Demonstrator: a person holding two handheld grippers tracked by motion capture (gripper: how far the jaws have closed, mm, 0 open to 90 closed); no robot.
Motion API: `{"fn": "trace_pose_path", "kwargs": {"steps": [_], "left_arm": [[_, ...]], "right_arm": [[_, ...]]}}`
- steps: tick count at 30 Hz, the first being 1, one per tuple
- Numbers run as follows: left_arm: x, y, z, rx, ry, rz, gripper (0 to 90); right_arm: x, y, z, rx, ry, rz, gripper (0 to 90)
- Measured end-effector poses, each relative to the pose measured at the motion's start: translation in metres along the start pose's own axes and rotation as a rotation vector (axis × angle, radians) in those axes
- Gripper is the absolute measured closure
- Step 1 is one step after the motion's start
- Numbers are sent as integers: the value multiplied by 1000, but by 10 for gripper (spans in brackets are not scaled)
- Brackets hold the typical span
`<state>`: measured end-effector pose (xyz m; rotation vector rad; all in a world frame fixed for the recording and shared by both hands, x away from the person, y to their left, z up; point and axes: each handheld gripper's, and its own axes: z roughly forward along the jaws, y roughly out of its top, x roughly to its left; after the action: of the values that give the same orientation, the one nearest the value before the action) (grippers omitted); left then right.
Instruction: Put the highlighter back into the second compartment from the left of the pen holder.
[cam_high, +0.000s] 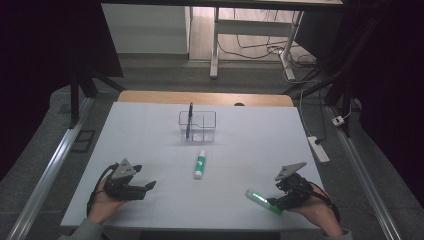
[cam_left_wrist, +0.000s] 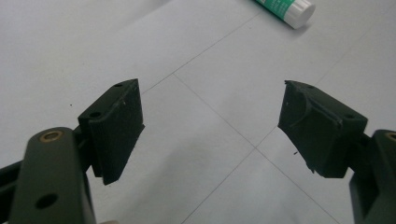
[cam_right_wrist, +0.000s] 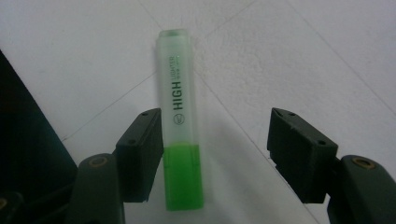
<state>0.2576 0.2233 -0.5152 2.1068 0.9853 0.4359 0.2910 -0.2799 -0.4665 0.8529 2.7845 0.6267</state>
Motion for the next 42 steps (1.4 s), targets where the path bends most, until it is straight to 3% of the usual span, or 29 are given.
{"fn": "trace_pose_path", "kwargs": {"steps": [30, 34, 39, 42], "left_arm": [[-1, 0, 1, 7, 11, 6, 210], [-1, 0, 1, 7, 11, 7, 209], [0, 0, 2, 9, 11, 5, 208], [-1, 0, 3, 14, 10, 10, 206]], "right_arm": [[10, 2, 23, 121, 28, -44, 374], [13, 4, 28, 144, 25, -60, 458], [14, 6, 30, 163, 12, -65, 637], [15, 6, 31, 168, 7, -75, 659]]}}
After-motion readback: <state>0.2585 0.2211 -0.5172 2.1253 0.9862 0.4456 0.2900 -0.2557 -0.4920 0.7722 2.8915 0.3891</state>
